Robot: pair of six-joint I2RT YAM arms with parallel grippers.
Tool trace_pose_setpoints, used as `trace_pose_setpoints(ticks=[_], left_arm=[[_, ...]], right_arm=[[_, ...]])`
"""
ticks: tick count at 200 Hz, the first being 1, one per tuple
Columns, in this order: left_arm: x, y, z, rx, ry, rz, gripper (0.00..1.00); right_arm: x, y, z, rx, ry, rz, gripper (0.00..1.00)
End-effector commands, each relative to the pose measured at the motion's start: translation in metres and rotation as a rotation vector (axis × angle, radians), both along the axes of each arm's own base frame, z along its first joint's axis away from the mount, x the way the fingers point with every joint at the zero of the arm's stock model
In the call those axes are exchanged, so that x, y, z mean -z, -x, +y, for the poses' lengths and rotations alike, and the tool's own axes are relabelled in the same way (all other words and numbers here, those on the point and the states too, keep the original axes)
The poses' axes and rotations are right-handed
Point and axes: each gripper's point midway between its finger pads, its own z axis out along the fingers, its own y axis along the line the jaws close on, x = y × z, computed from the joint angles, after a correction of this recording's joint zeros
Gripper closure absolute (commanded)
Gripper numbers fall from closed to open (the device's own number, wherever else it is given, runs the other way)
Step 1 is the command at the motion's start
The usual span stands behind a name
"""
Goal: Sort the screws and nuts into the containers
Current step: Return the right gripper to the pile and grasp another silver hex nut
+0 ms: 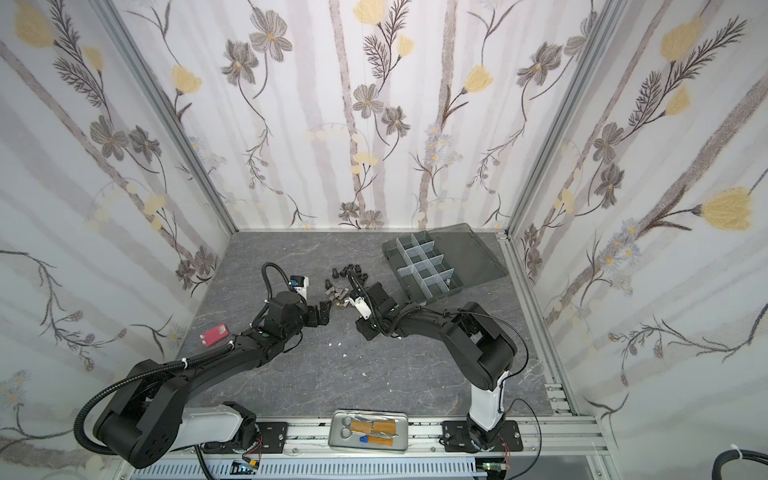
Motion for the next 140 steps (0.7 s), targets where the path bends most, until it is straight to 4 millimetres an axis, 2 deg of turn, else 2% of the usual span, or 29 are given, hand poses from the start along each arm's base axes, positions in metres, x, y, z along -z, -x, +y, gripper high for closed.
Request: trace_pose_setpoints(ticks=[1,40,87,119,140], left_arm=[[-0.004,-0.003,-0.001,-0.004,0.009,-0.015,0.0],[-0.002,-0.006,-0.004,0.003,0.013,-0.006,0.0],[-0.005,-0.011,-0.007,0.003,0.019,-0.025,0.0],[-0.011,-0.019,-0.015,0.023,0.026,-0.033,0.0],[-0.039,-0.029,-0.032,0.084,0.042,-0.1,0.0]], right_arm=[[0.011,0.004,-0.01,-0.011,0.054,-0.018,0.54],[0.023,0.009,-0.022,-0.003,0.101,0.001,0.59],[0.02,0.011,-0.024,0.008,0.088,-0.008,0.77],[-0.002,-0.002,-0.017,0.031,0.042,-0.042,0.82],[-0.027,-0.023,-0.019,0.096,-0.019,-0.066,0.83]])
